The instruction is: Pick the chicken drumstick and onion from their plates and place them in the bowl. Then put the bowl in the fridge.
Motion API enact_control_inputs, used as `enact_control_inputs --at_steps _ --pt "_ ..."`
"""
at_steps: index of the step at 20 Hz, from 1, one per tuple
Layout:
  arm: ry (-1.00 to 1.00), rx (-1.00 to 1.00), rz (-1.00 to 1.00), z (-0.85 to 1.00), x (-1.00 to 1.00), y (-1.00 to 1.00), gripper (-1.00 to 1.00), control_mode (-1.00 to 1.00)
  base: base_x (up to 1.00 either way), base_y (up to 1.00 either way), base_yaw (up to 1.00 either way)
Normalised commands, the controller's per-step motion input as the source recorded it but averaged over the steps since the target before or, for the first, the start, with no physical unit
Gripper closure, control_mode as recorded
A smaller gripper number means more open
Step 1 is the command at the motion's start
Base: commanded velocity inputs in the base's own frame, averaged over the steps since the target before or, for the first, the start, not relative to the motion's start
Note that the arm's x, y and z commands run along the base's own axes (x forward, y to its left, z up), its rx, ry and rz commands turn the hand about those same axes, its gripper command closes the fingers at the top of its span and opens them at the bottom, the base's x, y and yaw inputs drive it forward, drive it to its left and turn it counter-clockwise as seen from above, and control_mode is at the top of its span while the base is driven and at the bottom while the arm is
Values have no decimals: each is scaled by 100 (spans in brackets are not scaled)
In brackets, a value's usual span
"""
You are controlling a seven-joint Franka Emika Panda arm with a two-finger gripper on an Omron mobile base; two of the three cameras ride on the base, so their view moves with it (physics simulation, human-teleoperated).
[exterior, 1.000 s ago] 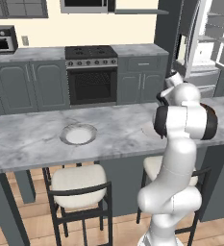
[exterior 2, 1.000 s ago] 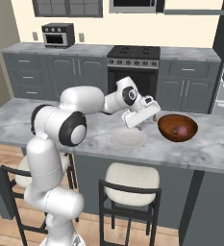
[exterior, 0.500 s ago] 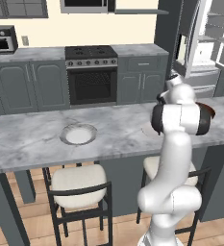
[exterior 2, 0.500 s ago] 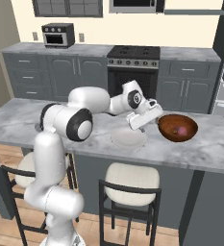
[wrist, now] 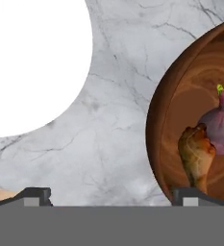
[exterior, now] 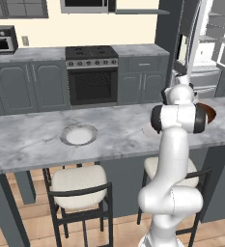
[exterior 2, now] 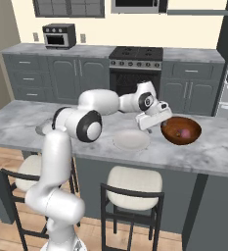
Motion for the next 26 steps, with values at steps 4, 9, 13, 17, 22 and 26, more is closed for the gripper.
enact_control_inputs --at_steps 4,9,13,17,22,26 --pt "-19 0 0 -30 3 -7 -100 -100 0 0 0" --pt "-21 -1 1 -34 4 -5 -100 -100 0 0 0" --pt "-20 -5 1 -30 7 -9 -100 -100 0 0 0" --pt "-5 -7 1 -12 23 -12 -100 -100 0 0 0" --pt "0 -2 0 -12 21 -11 -100 -100 0 0 0" --pt "0 0 0 -3 31 -10 -100 -100 0 0 0"
